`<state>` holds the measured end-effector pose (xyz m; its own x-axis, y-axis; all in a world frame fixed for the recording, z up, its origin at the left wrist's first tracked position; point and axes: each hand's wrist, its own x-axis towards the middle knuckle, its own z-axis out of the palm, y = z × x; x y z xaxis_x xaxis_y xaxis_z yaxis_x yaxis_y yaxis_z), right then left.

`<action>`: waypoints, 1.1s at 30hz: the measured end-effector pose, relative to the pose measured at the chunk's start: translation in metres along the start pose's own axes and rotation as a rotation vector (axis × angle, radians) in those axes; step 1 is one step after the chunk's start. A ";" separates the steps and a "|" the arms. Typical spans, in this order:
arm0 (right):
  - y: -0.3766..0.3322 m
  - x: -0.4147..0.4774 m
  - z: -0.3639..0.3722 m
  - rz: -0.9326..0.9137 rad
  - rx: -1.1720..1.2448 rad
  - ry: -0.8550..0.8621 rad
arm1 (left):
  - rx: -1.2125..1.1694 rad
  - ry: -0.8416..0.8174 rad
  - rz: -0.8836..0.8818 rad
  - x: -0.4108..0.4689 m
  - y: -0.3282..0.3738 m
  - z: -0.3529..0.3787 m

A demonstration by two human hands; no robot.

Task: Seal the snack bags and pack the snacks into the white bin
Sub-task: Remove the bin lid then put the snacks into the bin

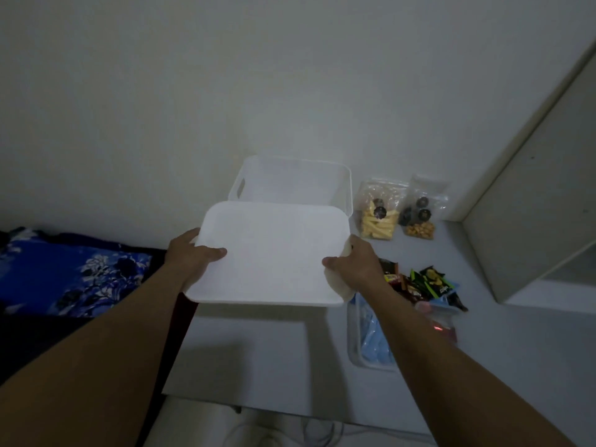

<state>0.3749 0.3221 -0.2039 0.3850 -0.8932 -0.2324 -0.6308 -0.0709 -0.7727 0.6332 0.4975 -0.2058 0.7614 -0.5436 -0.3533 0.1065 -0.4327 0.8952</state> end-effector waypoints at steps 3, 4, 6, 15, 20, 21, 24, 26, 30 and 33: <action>0.014 -0.016 0.022 -0.002 -0.040 0.010 | 0.026 0.002 0.005 0.001 -0.030 -0.005; 0.019 -0.020 0.029 -0.007 -0.043 0.025 | 0.028 0.003 0.003 0.004 -0.040 -0.006; 0.028 -0.025 0.042 -0.015 -0.045 0.065 | -0.001 -0.003 -0.021 0.007 -0.060 -0.007; 0.072 -0.025 0.093 0.157 -0.182 -0.013 | 0.136 -0.049 -0.075 0.026 -0.120 -0.002; 0.099 -0.023 0.112 0.179 -0.336 -0.095 | 0.319 -0.042 -0.113 0.043 -0.151 0.008; 0.103 -0.023 0.115 0.181 -0.360 -0.115 | 0.377 -0.058 -0.115 0.052 -0.164 0.008; 0.113 -0.028 0.124 0.164 -0.404 -0.146 | 0.602 -0.081 -0.092 0.053 -0.175 0.014; 0.118 -0.032 0.129 0.132 -0.432 -0.152 | 0.704 -0.068 -0.043 0.050 -0.174 0.017; 0.118 -0.033 0.130 0.105 -0.448 -0.164 | 0.801 -0.086 -0.029 0.052 -0.172 0.019; 0.114 -0.031 0.126 0.104 -0.463 -0.182 | 0.820 -0.110 -0.045 0.053 -0.169 0.021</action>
<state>0.3763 0.3981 -0.3591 0.3894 -0.8172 -0.4249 -0.8885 -0.2119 -0.4070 0.6425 0.5266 -0.3813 0.6963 -0.5619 -0.4465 -0.3972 -0.8199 0.4124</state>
